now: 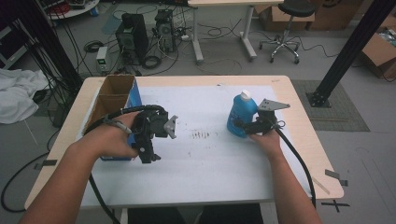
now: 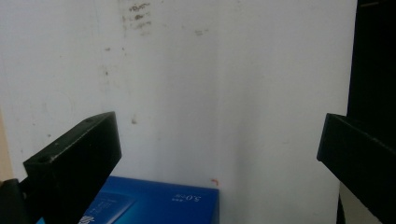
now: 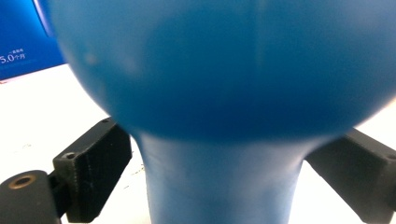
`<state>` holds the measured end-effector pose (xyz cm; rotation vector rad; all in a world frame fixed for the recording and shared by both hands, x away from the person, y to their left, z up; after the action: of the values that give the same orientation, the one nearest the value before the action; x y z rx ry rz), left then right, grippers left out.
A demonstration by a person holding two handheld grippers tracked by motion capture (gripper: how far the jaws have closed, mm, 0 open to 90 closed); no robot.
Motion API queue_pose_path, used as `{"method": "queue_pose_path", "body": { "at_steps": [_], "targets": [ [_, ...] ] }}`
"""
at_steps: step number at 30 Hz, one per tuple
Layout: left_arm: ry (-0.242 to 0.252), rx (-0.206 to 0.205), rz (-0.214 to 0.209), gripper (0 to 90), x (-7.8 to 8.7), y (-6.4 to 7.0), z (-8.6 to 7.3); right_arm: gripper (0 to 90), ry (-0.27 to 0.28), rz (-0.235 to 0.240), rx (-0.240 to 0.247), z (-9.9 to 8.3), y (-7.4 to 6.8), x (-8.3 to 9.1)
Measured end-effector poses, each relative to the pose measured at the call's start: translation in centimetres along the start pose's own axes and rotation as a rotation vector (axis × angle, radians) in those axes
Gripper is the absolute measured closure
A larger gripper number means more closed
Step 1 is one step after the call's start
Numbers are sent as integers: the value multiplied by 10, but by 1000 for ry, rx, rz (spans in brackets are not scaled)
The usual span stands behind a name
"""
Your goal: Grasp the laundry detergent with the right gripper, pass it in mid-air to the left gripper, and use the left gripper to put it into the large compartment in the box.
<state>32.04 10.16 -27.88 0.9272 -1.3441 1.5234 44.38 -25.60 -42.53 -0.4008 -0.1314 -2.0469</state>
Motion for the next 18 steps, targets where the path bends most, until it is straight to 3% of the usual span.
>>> {"method": "queue_pose_path", "body": {
  "at_steps": [18],
  "targets": [
    [-7, -1, -1, 1, 0, 0, 3, 177, 10, 9, -7, -1, 1, -1]
  ]
}}
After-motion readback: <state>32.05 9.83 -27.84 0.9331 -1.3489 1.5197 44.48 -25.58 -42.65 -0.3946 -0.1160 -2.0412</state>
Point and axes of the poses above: each handheld gripper's, and its own axes: x roughly backward along the jaws, z roughly out of its top, y roughly to its right, the point moved 1 cm from there along -x, roughly forward along the jaws, and after that the axes turned 7 degrees about z, right-handed, at the moved point
